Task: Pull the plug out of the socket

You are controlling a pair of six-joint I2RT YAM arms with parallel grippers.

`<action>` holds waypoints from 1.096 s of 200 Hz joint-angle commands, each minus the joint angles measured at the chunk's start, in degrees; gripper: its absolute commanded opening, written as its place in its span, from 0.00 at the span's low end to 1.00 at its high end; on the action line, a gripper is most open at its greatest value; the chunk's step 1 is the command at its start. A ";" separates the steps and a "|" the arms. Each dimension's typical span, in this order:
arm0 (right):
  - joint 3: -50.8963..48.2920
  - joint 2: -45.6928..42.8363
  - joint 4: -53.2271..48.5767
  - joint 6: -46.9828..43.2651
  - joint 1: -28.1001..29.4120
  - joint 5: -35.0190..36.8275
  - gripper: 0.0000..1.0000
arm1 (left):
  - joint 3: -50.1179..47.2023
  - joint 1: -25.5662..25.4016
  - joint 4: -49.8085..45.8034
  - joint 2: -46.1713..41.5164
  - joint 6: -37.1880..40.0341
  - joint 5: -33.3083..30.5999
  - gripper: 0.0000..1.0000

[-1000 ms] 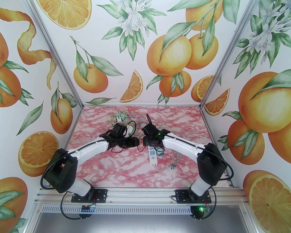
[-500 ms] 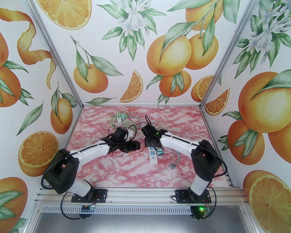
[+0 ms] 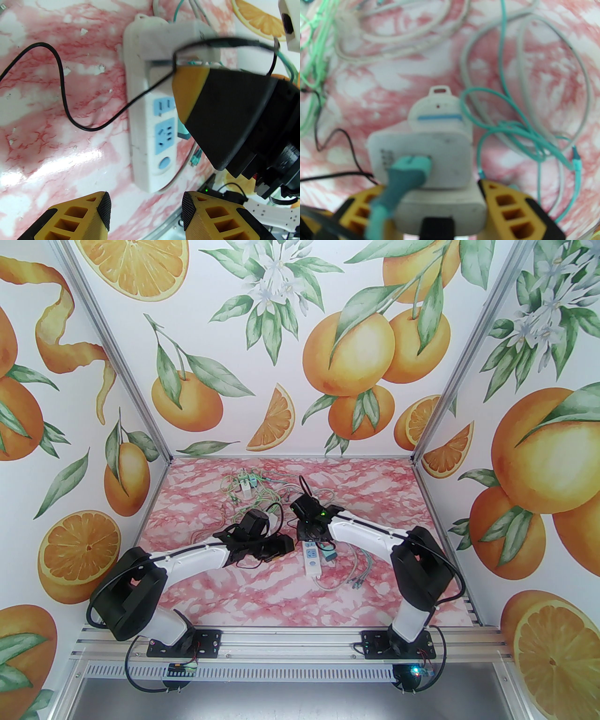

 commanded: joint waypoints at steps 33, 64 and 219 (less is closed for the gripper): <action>4.56 3.72 3.62 2.86 0.56 -2.81 0.44 | -1.20 -0.38 7.80 4.38 -4.07 -0.97 0.53; 4.57 4.14 3.72 3.10 0.55 -2.95 0.44 | -0.52 -0.40 11.84 8.80 -4.71 -0.74 0.47; 7.85 6.11 -1.09 1.14 2.29 -0.47 0.44 | 1.17 -0.19 1.71 20.00 -7.71 -2.43 0.28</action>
